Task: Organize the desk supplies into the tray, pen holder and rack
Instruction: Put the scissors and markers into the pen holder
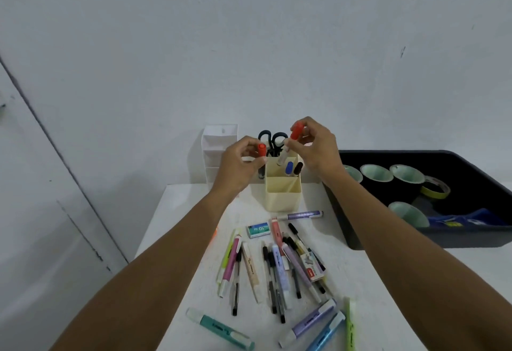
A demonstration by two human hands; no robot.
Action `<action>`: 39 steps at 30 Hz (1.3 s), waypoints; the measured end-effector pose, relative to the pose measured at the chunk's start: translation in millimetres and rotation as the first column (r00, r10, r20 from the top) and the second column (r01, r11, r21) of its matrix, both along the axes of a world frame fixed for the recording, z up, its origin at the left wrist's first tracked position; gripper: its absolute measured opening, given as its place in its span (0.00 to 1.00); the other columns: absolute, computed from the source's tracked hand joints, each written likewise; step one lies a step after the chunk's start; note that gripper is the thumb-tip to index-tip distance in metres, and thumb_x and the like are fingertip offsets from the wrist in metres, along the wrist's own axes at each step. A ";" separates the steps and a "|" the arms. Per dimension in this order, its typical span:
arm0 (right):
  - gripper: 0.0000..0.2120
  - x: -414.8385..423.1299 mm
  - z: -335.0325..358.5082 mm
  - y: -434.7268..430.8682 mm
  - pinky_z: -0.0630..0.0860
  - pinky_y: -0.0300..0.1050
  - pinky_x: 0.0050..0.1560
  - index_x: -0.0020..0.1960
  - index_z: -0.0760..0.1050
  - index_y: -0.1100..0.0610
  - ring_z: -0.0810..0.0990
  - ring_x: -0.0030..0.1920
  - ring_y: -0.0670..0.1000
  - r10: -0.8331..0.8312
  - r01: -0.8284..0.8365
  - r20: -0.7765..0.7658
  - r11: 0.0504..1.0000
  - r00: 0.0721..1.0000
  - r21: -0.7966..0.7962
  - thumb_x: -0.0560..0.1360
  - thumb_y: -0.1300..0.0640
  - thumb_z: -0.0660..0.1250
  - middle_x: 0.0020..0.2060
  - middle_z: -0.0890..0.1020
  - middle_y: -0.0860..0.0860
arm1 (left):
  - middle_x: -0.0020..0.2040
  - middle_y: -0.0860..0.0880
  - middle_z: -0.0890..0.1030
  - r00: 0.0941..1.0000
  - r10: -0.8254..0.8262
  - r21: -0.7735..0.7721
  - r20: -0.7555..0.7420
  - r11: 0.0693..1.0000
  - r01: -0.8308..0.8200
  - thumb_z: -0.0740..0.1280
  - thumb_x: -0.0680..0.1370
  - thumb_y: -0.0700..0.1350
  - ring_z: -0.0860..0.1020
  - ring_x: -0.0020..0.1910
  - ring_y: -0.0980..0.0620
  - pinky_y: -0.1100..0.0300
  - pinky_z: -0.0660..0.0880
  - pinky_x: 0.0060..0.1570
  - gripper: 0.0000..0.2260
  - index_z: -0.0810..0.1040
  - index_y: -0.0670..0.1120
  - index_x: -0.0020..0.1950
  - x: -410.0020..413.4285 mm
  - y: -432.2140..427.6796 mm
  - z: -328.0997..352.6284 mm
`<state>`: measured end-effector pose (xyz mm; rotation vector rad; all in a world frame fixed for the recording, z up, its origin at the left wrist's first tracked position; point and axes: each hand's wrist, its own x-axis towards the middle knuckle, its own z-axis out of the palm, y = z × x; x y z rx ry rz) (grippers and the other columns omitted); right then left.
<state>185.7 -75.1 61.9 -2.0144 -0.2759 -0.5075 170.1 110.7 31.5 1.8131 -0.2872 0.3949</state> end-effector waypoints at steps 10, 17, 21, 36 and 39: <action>0.11 31.5 -53.7 -2.5 0.66 0.52 0.54 0.52 0.76 0.49 0.73 0.50 0.51 -0.111 0.081 -0.036 0.880 0.993 -0.468 0.72 0.51 0.73 0.41 0.76 0.43 | 0.46 0.51 0.82 1.000 -0.001 0.119 0.019 0.993 -0.001 0.74 0.72 0.36 0.80 0.49 0.58 0.61 0.79 0.52 0.10 0.79 0.47 0.49 35.3 -19.5 -19.7; 0.28 32.9 -78.1 -20.6 0.69 0.44 0.54 0.65 0.73 0.50 0.70 0.54 0.48 0.014 -0.050 -0.097 0.922 0.995 -0.384 0.67 0.55 0.77 0.53 0.78 0.48 | 0.47 0.50 0.82 0.999 -0.018 0.268 -0.050 0.963 0.031 0.74 0.71 0.36 0.81 0.48 0.53 0.54 0.80 0.52 0.11 0.79 0.47 0.50 46.1 -31.3 -46.3; 0.22 31.4 -80.3 -28.7 0.70 0.37 0.52 0.62 0.77 0.54 0.75 0.50 0.48 0.002 -0.049 -0.152 0.949 0.988 -0.312 0.70 0.63 0.74 0.56 0.80 0.52 | 0.51 0.48 0.82 0.998 0.035 0.310 -0.056 0.951 -0.015 0.75 0.71 0.37 0.79 0.51 0.52 0.56 0.79 0.53 0.18 0.79 0.46 0.58 49.0 -37.0 -54.2; 0.14 32.5 -78.1 -25.6 0.73 0.37 0.51 0.56 0.81 0.55 0.79 0.48 0.50 -0.011 -0.034 -0.176 0.968 0.984 -0.249 0.72 0.62 0.73 0.45 0.80 0.46 | 0.62 0.51 0.79 0.990 0.029 0.336 -0.138 0.942 0.019 0.74 0.71 0.36 0.73 0.55 0.55 0.63 0.68 0.56 0.29 0.71 0.47 0.71 55.2 -46.7 -50.9; 0.15 35.1 -79.9 -25.9 0.76 0.41 0.54 0.57 0.80 0.54 0.80 0.48 0.50 -0.014 -0.032 -0.190 0.971 0.982 -0.236 0.72 0.62 0.73 0.46 0.82 0.48 | 0.61 0.49 0.80 0.992 0.006 0.332 -0.126 0.943 0.037 0.74 0.70 0.35 0.74 0.56 0.56 0.64 0.69 0.56 0.30 0.71 0.48 0.70 54.8 -48.3 -52.3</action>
